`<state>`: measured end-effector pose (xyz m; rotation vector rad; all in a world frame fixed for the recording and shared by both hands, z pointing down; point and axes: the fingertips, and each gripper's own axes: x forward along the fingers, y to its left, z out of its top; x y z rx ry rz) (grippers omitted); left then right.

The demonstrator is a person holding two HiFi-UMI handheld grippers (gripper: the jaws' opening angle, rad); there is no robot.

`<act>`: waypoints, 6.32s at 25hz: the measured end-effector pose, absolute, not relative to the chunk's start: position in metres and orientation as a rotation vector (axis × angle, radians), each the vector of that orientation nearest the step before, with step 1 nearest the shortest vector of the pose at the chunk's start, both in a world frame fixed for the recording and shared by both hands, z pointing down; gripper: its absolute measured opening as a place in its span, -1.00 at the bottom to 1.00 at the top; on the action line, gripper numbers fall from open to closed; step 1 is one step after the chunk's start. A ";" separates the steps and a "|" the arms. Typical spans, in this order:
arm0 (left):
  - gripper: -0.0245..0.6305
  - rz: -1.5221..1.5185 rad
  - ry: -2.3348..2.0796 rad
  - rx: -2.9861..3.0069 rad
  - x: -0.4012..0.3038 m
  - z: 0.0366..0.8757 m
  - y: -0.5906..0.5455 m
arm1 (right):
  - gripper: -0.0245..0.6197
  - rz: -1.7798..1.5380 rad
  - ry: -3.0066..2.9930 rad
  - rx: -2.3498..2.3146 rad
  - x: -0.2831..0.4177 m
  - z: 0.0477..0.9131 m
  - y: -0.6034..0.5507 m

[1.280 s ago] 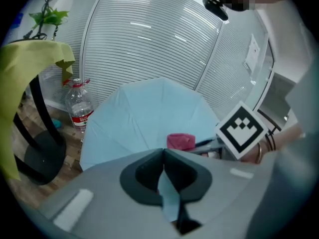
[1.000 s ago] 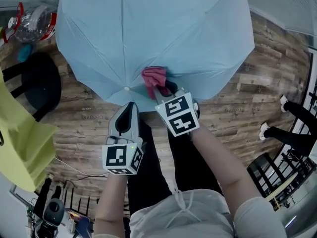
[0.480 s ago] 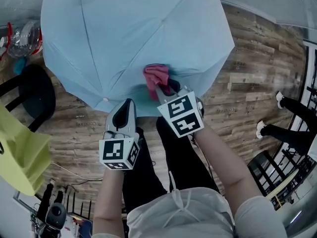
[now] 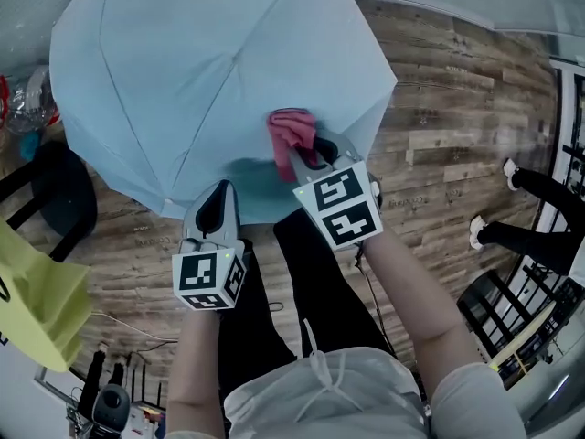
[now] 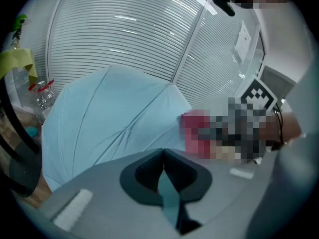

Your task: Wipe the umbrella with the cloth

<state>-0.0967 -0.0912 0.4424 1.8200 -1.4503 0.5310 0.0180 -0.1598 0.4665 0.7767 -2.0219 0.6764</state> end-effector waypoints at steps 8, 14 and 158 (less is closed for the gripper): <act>-0.90 0.567 -1.374 1.868 -0.039 0.449 -0.117 | -0.71 0.716 -1.990 0.836 0.086 0.462 -0.199; -0.90 0.571 -1.342 1.878 -0.005 0.451 -0.135 | -0.71 0.699 -1.924 0.885 0.128 0.467 -0.222; -0.90 0.597 -1.378 1.604 0.060 0.529 -0.060 | -0.73 0.794 -1.887 0.959 0.224 0.585 -0.199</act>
